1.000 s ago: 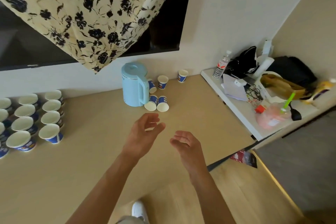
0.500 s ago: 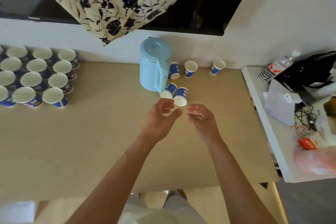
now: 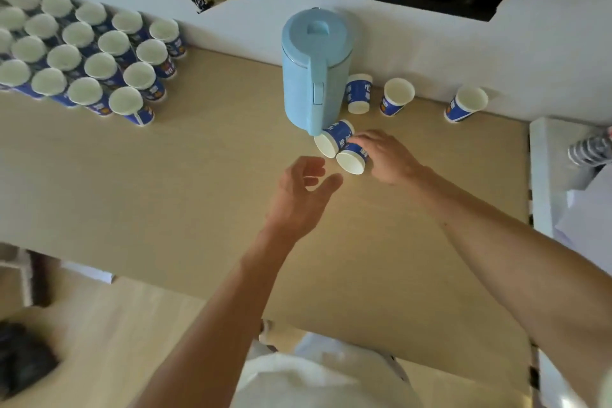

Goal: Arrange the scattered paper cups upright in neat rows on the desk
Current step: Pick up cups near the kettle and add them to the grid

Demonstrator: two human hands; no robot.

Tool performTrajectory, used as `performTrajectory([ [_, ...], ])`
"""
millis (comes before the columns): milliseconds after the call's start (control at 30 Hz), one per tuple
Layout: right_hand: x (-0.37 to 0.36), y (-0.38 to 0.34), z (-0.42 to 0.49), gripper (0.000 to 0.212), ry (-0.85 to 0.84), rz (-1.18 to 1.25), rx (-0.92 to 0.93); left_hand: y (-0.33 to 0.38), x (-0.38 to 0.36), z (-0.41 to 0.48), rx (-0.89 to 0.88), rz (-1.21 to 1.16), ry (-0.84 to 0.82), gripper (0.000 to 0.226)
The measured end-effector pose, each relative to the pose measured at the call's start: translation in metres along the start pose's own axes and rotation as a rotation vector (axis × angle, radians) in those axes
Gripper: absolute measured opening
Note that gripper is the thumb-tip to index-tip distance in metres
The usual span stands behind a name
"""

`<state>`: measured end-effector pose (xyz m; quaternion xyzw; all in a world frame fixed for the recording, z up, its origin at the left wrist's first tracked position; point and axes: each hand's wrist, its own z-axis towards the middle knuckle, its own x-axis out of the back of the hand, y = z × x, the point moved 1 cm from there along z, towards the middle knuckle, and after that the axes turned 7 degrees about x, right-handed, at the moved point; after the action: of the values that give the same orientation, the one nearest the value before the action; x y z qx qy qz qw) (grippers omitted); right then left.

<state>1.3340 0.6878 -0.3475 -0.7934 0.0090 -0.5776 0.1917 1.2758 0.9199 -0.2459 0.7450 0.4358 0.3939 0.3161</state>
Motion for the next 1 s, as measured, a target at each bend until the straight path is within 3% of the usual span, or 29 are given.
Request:
performTrajectory([
  [200,-0.021,0.013,0.016,0.073,-0.101,-0.225,0.165,-0.01,0.0,0.003,0.047,0.022,0.077,0.037],
  [333,-0.035,0.017,0.012,0.073,-0.087,-0.216,0.165,-0.016,-0.005,0.006,0.083,0.041,0.086,0.037],
  [400,-0.037,0.019,0.006,0.075,-0.068,-0.059,0.095,-0.018,-0.008,0.008,0.089,0.047,0.083,0.038],
  [500,-0.031,0.014,-0.012,0.068,0.056,0.478,-0.023,-0.021,-0.015,0.012,0.104,0.072,0.079,0.045],
  [633,-0.015,-0.011,-0.035,0.067,0.129,0.909,-0.091,-0.023,-0.028,0.016,0.107,0.076,0.071,0.077],
  [733,-0.007,-0.033,-0.05,0.077,0.17,1.021,-0.02,-0.019,-0.038,0.017,0.124,-0.008,0.026,0.087],
  [900,0.0,-0.05,-0.063,0.072,0.199,1.047,0.101,-0.018,-0.044,0.019,0.048,-0.017,0.074,0.05],
  [1000,0.009,-0.037,-0.057,0.069,0.088,1.012,0.147,-0.022,-0.039,0.022,0.046,0.012,0.136,0.044],
])
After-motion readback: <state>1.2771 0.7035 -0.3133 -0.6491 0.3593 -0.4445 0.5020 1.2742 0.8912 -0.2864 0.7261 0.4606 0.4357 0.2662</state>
